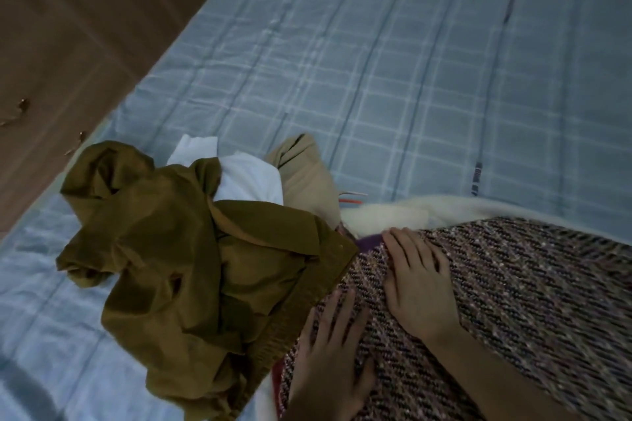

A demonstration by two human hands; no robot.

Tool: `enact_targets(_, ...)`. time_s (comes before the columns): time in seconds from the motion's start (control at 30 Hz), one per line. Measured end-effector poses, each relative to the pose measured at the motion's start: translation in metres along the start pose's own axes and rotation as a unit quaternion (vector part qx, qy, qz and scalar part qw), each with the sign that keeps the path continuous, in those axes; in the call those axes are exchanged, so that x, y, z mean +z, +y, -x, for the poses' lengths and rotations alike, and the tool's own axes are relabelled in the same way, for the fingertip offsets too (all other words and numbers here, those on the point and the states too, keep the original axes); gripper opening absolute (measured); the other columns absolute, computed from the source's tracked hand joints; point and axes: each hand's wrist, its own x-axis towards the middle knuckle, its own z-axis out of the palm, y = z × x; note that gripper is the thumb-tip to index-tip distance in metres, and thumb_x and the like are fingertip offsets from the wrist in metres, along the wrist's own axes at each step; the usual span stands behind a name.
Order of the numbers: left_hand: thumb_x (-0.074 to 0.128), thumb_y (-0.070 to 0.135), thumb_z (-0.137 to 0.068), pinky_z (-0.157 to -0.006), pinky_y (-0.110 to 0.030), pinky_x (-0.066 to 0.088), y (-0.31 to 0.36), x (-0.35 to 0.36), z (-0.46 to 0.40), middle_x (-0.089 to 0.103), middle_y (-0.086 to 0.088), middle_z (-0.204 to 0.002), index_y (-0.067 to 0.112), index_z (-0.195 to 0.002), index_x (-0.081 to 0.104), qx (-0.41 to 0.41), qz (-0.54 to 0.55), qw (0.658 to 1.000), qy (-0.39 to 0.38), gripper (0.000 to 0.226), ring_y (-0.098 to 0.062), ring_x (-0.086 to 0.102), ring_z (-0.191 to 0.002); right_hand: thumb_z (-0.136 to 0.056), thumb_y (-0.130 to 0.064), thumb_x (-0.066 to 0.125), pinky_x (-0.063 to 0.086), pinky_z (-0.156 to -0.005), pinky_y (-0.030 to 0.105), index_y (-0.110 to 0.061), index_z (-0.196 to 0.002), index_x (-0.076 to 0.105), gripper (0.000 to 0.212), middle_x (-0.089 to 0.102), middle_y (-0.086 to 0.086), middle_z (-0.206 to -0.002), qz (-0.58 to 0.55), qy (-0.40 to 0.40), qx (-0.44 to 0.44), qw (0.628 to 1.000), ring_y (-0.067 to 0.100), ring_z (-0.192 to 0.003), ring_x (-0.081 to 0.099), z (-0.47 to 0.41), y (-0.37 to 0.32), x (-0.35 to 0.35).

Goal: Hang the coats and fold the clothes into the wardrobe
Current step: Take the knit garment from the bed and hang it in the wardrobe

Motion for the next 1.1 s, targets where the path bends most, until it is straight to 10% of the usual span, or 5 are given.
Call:
enact_targets(0.63, 0.046, 0.06, -0.089, -0.118, -0.036, 0.011, 0.022, -0.011, 0.026, 0.025, -0.008, -0.157, 0.015, -0.151, 0.021, -0.035, 0.098, 0.979, 0.177, 0.08, -0.025, 0.023, -0.145, -0.08, -0.028, 0.065, 0.031, -0.087, 0.045, -0.022, -0.103, 0.059, 0.024, 0.056, 0.001, -0.1, 0.064, 0.117, 0.017, 0.991, 0.026, -0.097, 0.053, 0.029, 0.013, -0.049)
enact_targets(0.77, 0.079, 0.062, -0.05, -0.094, -0.043, 0.047, 0.039, -0.026, 0.015, 0.057, -0.007, -0.123, 0.012, -0.143, 0.039, -0.088, 0.057, 0.988, 0.112, 0.112, -0.028, 0.058, -0.108, -0.078, -0.016, 0.068, 0.037, -0.078, 0.041, -0.017, -0.099, 0.058, 0.024, 0.054, 0.005, -0.095, 0.058, 0.113, 0.004, 0.992, 0.028, -0.087, 0.05, 0.037, 0.017, -0.051)
enact_targets(0.83, 0.074, 0.065, -0.052, -0.073, -0.037, 0.054, 0.039, -0.04, 0.012, 0.061, 0.002, -0.101, 0.018, -0.128, 0.047, -0.09, 0.053, 0.992, 0.071, 0.093, -0.021, 0.062, -0.086, -0.075, -0.014, 0.068, 0.042, -0.075, 0.04, -0.016, -0.097, 0.058, 0.024, 0.055, 0.005, -0.092, 0.054, 0.1, 0.013, 0.993, 0.027, -0.084, 0.051, 0.041, 0.014, -0.057)
enact_targets(0.97, 0.034, 0.058, -0.093, -0.087, -0.038, 0.042, 0.048, -0.086, 0.016, 0.052, 0.004, -0.113, 0.025, -0.121, 0.04, -0.052, 0.057, 0.997, 0.001, 0.043, -0.021, 0.051, -0.108, -0.069, -0.015, 0.06, 0.043, -0.072, 0.038, -0.02, -0.096, 0.056, 0.027, 0.055, 0.0, -0.087, 0.052, 0.064, 0.03, 0.996, 0.025, -0.08, 0.053, 0.059, 0.007, -0.085)
enact_targets(1.1, 0.038, 0.057, -0.092, -0.084, -0.037, 0.048, 0.045, -0.144, 0.02, 0.059, 0.002, -0.115, 0.027, -0.112, 0.045, 0.024, 0.09, 0.992, -0.084, 0.036, -0.024, 0.058, -0.11, -0.064, -0.019, 0.06, 0.029, -0.068, 0.034, -0.023, -0.096, 0.052, 0.034, 0.053, -0.004, -0.085, 0.058, 0.02, 0.03, 0.998, 0.021, -0.075, 0.053, 0.085, 0.004, -0.122)
